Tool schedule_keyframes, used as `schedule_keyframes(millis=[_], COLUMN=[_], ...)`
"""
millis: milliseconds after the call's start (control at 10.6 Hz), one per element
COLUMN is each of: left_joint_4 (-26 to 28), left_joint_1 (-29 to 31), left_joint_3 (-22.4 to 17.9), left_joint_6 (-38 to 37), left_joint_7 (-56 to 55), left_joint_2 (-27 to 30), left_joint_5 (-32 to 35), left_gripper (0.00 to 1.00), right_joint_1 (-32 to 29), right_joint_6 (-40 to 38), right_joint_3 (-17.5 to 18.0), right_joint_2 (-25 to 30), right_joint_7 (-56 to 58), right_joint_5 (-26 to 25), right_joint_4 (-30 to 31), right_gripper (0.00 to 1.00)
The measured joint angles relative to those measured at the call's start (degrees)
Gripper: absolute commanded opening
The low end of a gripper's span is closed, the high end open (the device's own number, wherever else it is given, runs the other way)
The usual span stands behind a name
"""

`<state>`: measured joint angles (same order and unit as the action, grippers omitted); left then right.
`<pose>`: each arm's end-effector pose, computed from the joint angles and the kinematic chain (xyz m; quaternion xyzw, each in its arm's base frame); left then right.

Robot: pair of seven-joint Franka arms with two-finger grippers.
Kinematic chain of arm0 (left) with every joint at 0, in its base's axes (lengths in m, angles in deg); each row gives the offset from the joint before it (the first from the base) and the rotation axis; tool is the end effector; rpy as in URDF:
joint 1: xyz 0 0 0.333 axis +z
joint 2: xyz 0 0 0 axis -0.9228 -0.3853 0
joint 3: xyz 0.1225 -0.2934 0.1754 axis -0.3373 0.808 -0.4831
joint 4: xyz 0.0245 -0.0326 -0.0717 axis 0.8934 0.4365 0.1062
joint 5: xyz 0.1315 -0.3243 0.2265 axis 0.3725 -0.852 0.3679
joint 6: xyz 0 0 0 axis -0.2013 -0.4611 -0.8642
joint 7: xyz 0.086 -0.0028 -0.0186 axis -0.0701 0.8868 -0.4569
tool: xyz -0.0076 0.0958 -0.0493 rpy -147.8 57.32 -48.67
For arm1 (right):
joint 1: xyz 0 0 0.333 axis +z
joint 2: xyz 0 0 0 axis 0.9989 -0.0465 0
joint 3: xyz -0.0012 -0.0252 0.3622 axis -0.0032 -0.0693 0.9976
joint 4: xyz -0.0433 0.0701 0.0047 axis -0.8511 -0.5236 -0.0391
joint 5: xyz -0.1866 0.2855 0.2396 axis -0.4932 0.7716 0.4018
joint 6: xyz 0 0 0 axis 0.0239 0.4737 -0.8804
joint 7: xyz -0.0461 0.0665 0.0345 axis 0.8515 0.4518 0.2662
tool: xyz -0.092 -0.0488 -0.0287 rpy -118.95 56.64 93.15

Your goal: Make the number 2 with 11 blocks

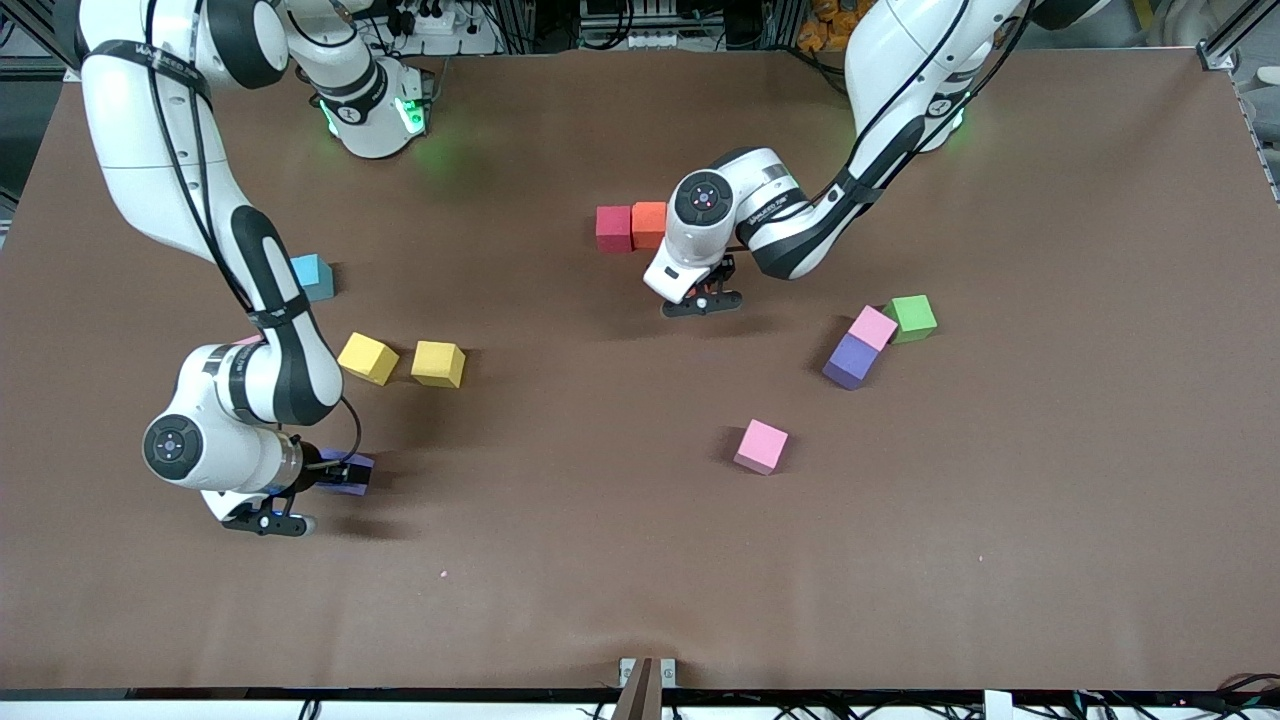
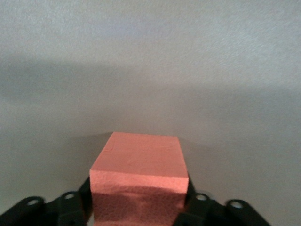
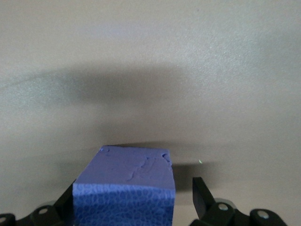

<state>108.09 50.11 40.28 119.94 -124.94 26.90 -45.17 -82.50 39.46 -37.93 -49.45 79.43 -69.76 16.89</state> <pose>0.4102 -0.4764 0.2085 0.9947 0.0680 -0.0775 0.0022 0.7546 0.0284 0.2033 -0.9973 0.0587 0.0393 0.0204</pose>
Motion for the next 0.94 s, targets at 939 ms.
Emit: schedule_keyframes(millis=[939], left_joint_4=[-3.2], left_joint_1=[8.7], left_joint_3=[0.6], left_joint_6=[-1.5], left_joint_7=[0.5], left_joint_2=[10.5], left_joint_5=[0.1], left_gripper=[1.0], right_joint_1=[0.9], right_joint_6=[-3.7], right_joint_3=[0.8], right_joint_2=[1.8], right_joint_7=[11.4], right_joint_5=[0.0], right_joint_4=[-2.3], right_gripper=[0.27])
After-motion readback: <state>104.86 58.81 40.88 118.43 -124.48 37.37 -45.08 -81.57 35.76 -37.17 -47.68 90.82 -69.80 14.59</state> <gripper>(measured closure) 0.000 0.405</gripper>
